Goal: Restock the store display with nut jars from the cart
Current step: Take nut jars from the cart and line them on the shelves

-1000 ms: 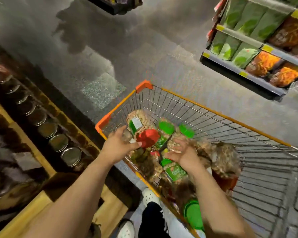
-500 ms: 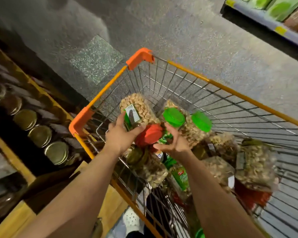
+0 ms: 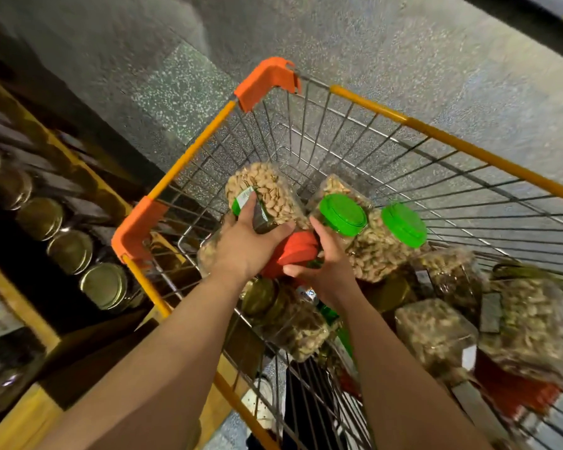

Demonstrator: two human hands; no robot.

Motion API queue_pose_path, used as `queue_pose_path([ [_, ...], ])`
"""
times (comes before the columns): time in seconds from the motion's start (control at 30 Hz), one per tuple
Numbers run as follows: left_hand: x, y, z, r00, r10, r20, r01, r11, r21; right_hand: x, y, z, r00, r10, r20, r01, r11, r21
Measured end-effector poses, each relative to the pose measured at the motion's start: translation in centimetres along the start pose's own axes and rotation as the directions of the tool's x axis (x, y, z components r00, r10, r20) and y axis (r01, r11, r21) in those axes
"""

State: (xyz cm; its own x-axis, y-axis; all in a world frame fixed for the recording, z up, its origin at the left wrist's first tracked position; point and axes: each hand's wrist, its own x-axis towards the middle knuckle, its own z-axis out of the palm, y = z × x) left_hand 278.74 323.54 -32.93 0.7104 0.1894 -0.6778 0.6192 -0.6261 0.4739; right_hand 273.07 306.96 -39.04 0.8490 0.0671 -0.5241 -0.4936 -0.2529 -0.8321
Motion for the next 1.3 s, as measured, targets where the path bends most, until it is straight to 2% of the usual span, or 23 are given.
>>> queue_pose_path([
  [0.1, -0.3, 0.2, 0.1, 0.999, 0.013, -0.036, -0.014, 0.999, -0.035, 0.0, -0.2, 0.6, 0.999, 0.037, -0.013, -0.036, 0.996, 0.084],
  [0.2, -0.9, 0.7, 0.0, 0.995, 0.036, -0.088, -0.038, 0.999, -0.023, -0.1, -0.4, 0.7, 1.000, 0.006, -0.008, -0.005, 0.995, 0.095],
  [0.33, -1.7, 1.1, 0.0, 0.994, 0.043, -0.096, -0.044, 0.999, -0.012, -0.3, -1.4, -0.6, 0.998, -0.067, 0.007, 0.068, 0.997, -0.046],
  [0.57, -4.1, 0.6, -0.2, 0.997, -0.023, -0.076, 0.002, 0.962, -0.272, -3.8, -4.2, -1.7, 0.986, -0.153, 0.060, 0.162, 0.962, -0.220],
  [0.67, -5.9, 0.2, -0.8, 0.996, -0.023, -0.084, -0.004, 0.955, -0.297, -6.3, -5.6, -2.3, 0.985, -0.157, 0.071, 0.169, 0.959, -0.226],
  [0.77, -9.1, 0.7, -2.2, 0.995, -0.003, -0.099, -0.030, 0.942, -0.334, -9.6, -7.4, -2.6, 0.977, -0.200, 0.068, 0.210, 0.951, -0.228],
  [0.9, -13.5, 1.4, -4.2, 0.990, 0.067, -0.127, -0.109, 0.925, -0.363, -13.9, -10.1, -2.5, 0.965, -0.262, -0.004, 0.252, 0.930, -0.269],
  [1.1, -22.5, 1.8, -9.1, 0.993, 0.109, -0.056, -0.122, 0.861, -0.494, -22.3, -14.9, -2.1, 0.922, -0.378, -0.086, 0.364, 0.920, -0.148],
  [1.23, -28.5, 0.8, -12.5, 0.970, 0.218, -0.106, -0.242, 0.858, -0.452, -27.8, -18.1, -0.2, 0.876, -0.474, -0.094, 0.423, 0.846, -0.325],
  [1.3, -32.2, -0.2, -14.1, 0.959, 0.253, -0.128, -0.283, 0.830, -0.481, -31.2, -19.7, 0.7, 0.858, -0.503, -0.103, 0.444, 0.828, -0.342],
])
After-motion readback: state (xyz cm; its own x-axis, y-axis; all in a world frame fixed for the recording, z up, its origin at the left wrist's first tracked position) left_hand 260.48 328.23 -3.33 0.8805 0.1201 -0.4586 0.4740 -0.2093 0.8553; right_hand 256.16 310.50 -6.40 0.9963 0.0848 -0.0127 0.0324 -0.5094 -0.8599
